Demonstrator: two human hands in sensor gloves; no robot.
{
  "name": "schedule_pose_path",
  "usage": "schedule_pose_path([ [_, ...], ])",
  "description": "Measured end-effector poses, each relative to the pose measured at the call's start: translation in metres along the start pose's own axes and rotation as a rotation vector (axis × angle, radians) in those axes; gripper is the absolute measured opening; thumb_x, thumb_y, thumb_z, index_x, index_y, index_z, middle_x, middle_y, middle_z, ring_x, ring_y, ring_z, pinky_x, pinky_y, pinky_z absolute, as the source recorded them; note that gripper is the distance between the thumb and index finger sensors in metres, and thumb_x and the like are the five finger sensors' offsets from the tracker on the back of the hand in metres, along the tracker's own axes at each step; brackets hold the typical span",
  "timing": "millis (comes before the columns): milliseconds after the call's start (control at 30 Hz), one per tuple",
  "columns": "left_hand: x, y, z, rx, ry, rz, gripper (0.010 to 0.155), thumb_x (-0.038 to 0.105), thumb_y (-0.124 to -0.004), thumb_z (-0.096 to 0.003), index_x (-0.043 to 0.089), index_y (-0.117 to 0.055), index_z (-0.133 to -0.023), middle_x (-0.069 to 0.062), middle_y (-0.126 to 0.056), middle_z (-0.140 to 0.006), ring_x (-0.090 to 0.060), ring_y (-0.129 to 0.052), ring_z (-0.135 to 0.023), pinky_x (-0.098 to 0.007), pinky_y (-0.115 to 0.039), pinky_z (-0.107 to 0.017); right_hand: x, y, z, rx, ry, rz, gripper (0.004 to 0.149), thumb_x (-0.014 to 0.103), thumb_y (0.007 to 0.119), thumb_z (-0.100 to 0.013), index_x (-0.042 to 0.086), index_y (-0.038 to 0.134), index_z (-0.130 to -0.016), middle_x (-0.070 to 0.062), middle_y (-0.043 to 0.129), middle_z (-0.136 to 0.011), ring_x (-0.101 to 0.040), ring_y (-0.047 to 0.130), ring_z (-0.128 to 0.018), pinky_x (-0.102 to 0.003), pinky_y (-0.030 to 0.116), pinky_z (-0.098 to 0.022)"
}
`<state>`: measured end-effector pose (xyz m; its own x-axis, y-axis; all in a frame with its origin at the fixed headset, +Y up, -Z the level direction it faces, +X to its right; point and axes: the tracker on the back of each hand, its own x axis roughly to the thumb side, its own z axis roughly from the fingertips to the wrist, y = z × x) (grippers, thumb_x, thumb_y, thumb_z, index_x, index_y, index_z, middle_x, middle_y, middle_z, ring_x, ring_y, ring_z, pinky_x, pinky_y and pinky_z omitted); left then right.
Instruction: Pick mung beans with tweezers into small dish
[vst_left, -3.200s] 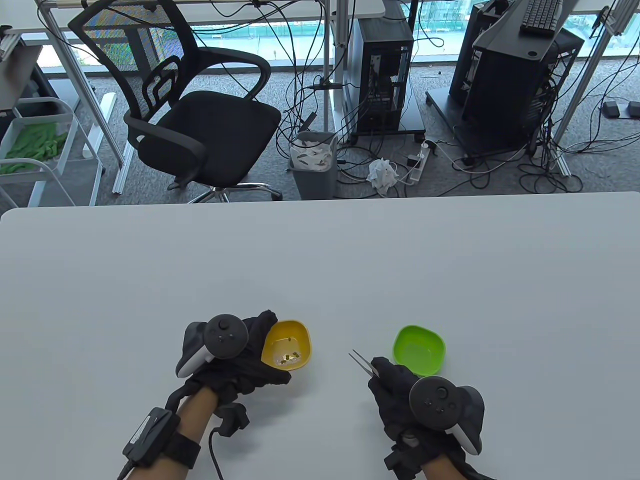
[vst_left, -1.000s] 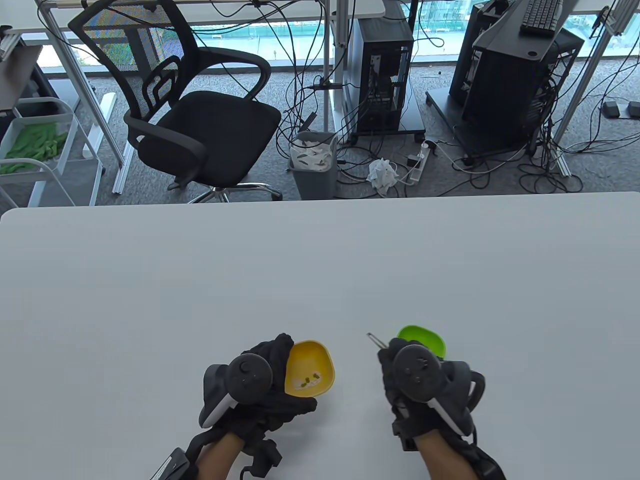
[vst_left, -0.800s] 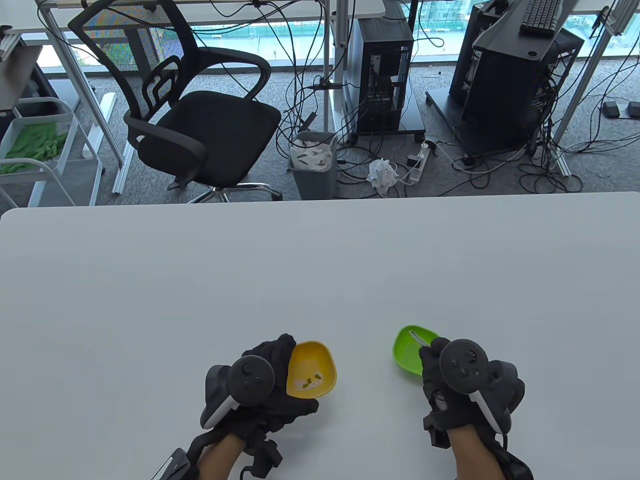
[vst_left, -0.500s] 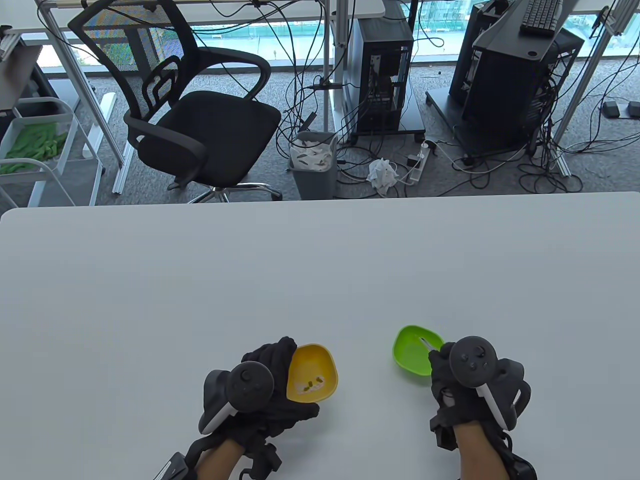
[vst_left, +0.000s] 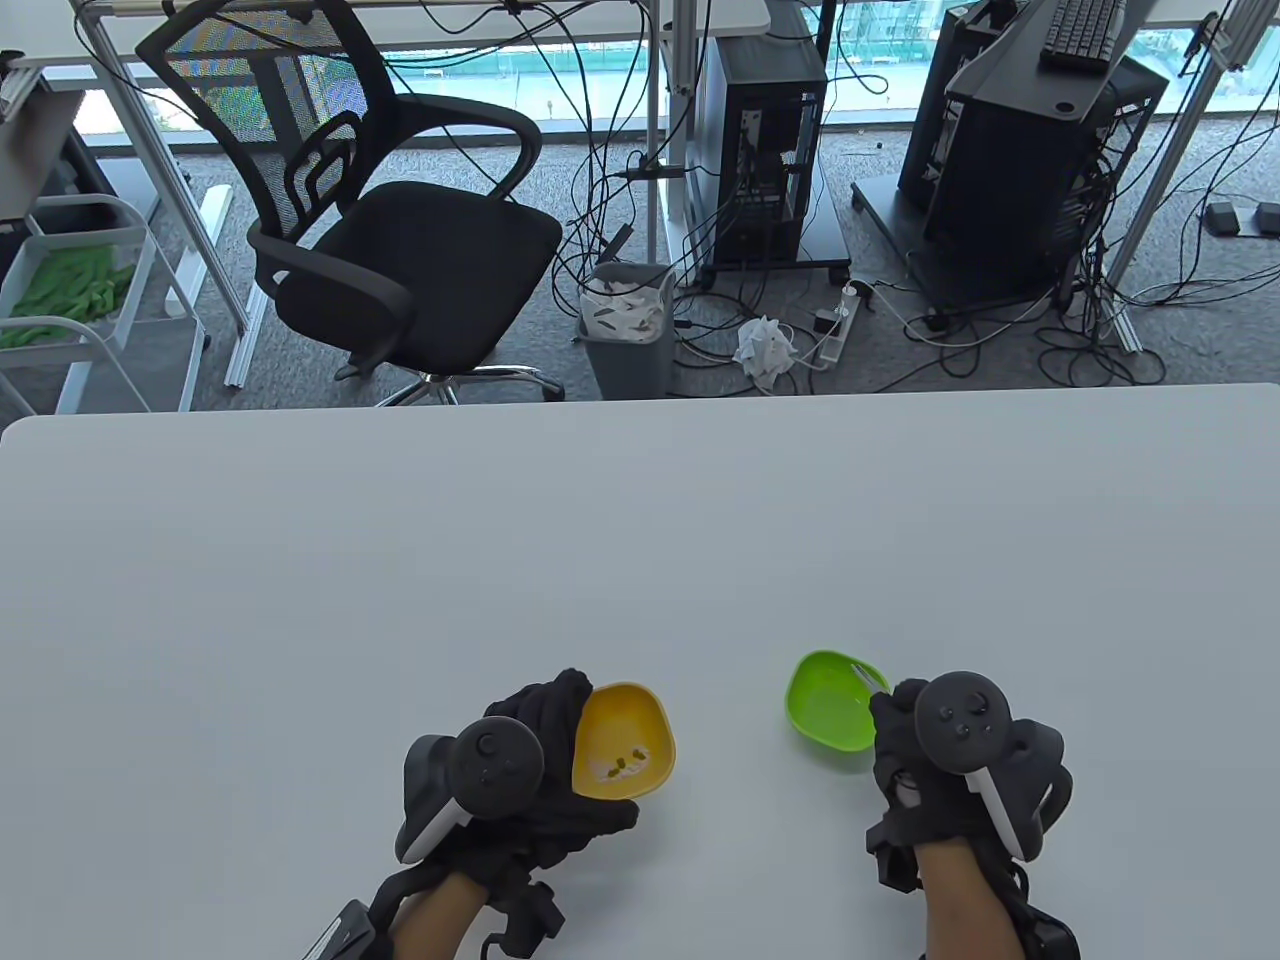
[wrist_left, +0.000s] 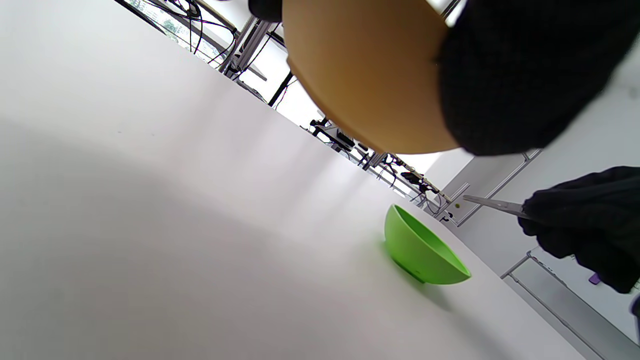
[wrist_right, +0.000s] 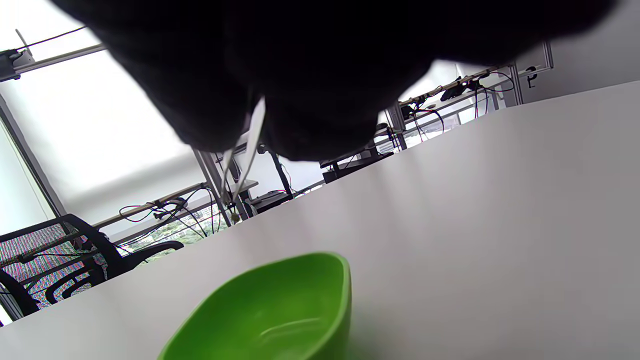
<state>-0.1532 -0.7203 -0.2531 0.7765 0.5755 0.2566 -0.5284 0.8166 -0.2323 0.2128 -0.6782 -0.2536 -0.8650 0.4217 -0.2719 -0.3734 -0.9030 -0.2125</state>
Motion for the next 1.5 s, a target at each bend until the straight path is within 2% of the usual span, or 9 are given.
schedule_pose_path([
  [333,-0.001,0.001,0.001,0.005,0.001,0.009,0.122,0.065,-0.098,-0.0324,0.012,-0.025,-0.114,-0.013,-0.038,-0.117,-0.045,-0.036,-0.110,-0.067,-0.023,-0.077,0.008,0.001,0.004,0.001,-0.044,-0.022,0.036,0.032,0.090,-0.047,0.004,0.097,-0.068,-0.016,0.098,-0.048,-0.009,0.093,-0.021,-0.029,0.087,-0.014],
  [467,-0.002,0.000,-0.001,-0.007,0.003,0.010,0.122,0.065,-0.098,-0.0323,0.012,-0.024,-0.114,-0.013,-0.037,-0.117,-0.045,-0.036,-0.110,-0.067,-0.023,-0.077,0.021,0.005,0.009,0.000,-0.116,-0.024,0.037,0.032,0.090,-0.046,0.004,0.097,-0.068,-0.016,0.098,-0.048,-0.009,0.093,-0.021,-0.029,0.087,-0.014],
  [600,-0.002,-0.002,-0.002,-0.021,0.004,0.002,0.122,0.065,-0.097,-0.0326,0.012,-0.024,-0.114,-0.013,-0.037,-0.117,-0.045,-0.036,-0.110,-0.067,-0.023,-0.077,0.050,0.004,0.026,0.002,-0.256,-0.078,0.037,0.033,0.090,-0.046,0.004,0.097,-0.069,-0.016,0.098,-0.048,-0.009,0.093,-0.022,-0.029,0.087,-0.014],
  [667,-0.001,-0.004,-0.004,-0.030,0.005,0.000,0.122,0.065,-0.098,-0.0324,0.012,-0.024,-0.114,-0.013,-0.037,-0.117,-0.045,-0.036,-0.110,-0.067,-0.023,-0.077,0.076,0.006,0.040,0.024,-0.361,-0.089,0.037,0.033,0.090,-0.046,0.004,0.097,-0.069,-0.015,0.098,-0.049,-0.009,0.093,-0.022,-0.029,0.087,-0.014],
  [767,0.000,-0.006,-0.005,-0.041,0.002,-0.008,0.122,0.065,-0.097,-0.0324,0.012,-0.024,-0.114,-0.013,-0.037,-0.117,-0.045,-0.036,-0.110,-0.067,-0.023,-0.077,0.108,0.016,0.059,0.079,-0.498,-0.031,0.037,0.033,0.091,-0.046,0.005,0.097,-0.069,-0.015,0.098,-0.049,-0.009,0.093,-0.022,-0.029,0.087,-0.015],
  [867,0.001,-0.007,-0.005,-0.045,-0.001,-0.016,0.122,0.065,-0.098,-0.0323,0.012,-0.024,-0.114,-0.013,-0.037,-0.117,-0.045,-0.036,-0.110,-0.067,-0.023,-0.077,0.123,0.025,0.071,0.124,-0.572,0.030,0.037,0.033,0.091,-0.046,0.005,0.097,-0.069,-0.015,0.098,-0.049,-0.010,0.093,-0.022,-0.029,0.087,-0.015],
  [1100,0.001,-0.007,-0.006,-0.045,0.000,-0.014,0.122,0.065,-0.098,-0.0323,0.012,-0.024,-0.114,-0.012,-0.037,-0.117,-0.044,-0.035,-0.110,-0.067,-0.023,-0.077,0.129,0.040,0.075,0.202,-0.614,0.113,0.036,0.033,0.092,-0.045,0.006,0.098,-0.069,-0.015,0.099,-0.049,-0.010,0.093,-0.022,-0.030,0.087,-0.015],
  [1500,0.003,-0.009,-0.007,-0.054,-0.011,-0.026,0.122,0.065,-0.098,-0.0320,0.012,-0.024,-0.114,-0.013,-0.037,-0.117,-0.045,-0.036,-0.110,-0.067,-0.023,-0.077,0.137,0.047,0.080,0.233,-0.622,0.177,0.036,0.033,0.092,-0.045,0.006,0.098,-0.068,-0.015,0.099,-0.049,-0.009,0.093,-0.022,-0.029,0.087,-0.015],
])
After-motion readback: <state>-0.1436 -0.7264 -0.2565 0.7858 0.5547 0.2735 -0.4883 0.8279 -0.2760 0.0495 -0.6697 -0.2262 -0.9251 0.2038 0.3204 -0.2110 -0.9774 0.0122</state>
